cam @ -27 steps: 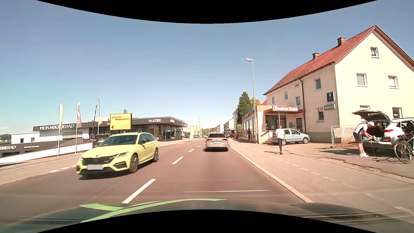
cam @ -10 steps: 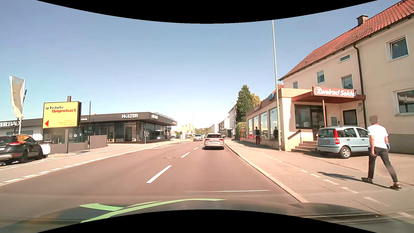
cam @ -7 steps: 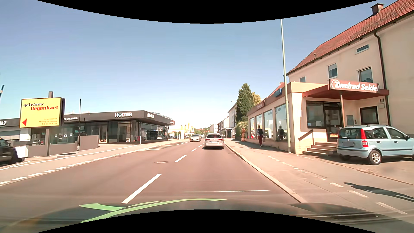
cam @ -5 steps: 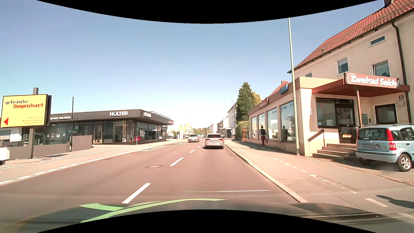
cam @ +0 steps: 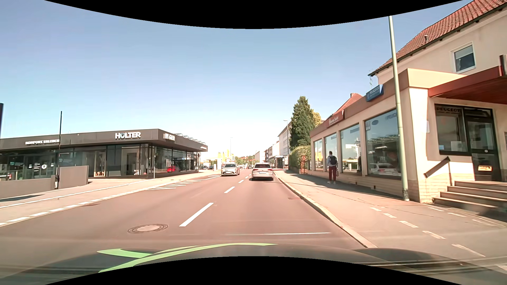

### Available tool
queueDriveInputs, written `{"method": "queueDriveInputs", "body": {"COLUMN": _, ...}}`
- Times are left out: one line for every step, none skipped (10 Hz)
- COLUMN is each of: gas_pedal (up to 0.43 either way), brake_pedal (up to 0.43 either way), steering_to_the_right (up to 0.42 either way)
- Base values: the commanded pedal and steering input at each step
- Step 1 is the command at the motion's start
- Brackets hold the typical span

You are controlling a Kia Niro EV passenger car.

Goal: Follow the waypoints while adhering to traffic rules and regulations

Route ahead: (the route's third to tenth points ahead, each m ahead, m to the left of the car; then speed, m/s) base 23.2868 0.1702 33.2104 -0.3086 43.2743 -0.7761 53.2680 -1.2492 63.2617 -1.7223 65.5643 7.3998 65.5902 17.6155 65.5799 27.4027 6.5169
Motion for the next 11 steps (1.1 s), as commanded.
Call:
{"method": "queueDriveInputs", "body": {"gas_pedal": 0.138, "brake_pedal": 0.0, "steering_to_the_right": 0.008}}
{"method": "queueDriveInputs", "body": {"gas_pedal": 0.138, "brake_pedal": 0.0, "steering_to_the_right": 0.008}}
{"method": "queueDriveInputs", "body": {"gas_pedal": 0.138, "brake_pedal": 0.0, "steering_to_the_right": 0.007}}
{"method": "queueDriveInputs", "body": {"gas_pedal": 0.138, "brake_pedal": 0.0, "steering_to_the_right": 0.008}}
{"method": "queueDriveInputs", "body": {"gas_pedal": 0.138, "brake_pedal": 0.0, "steering_to_the_right": 0.008}}
{"method": "queueDriveInputs", "body": {"gas_pedal": 0.138, "brake_pedal": 0.0, "steering_to_the_right": 0.008}}
{"method": "queueDriveInputs", "body": {"gas_pedal": 0.138, "brake_pedal": 0.0, "steering_to_the_right": 0.01}}
{"method": "queueDriveInputs", "body": {"gas_pedal": 0.138, "brake_pedal": 0.0, "steering_to_the_right": 0.01}}
{"method": "queueDriveInputs", "body": {"gas_pedal": 0.138, "brake_pedal": 0.0, "steering_to_the_right": 0.01}}
{"method": "queueDriveInputs", "body": {"gas_pedal": 0.138, "brake_pedal": 0.0, "steering_to_the_right": 0.01}}
{"method": "queueDriveInputs", "body": {"gas_pedal": 0.138, "brake_pedal": 0.0, "steering_to_the_right": 0.011}}
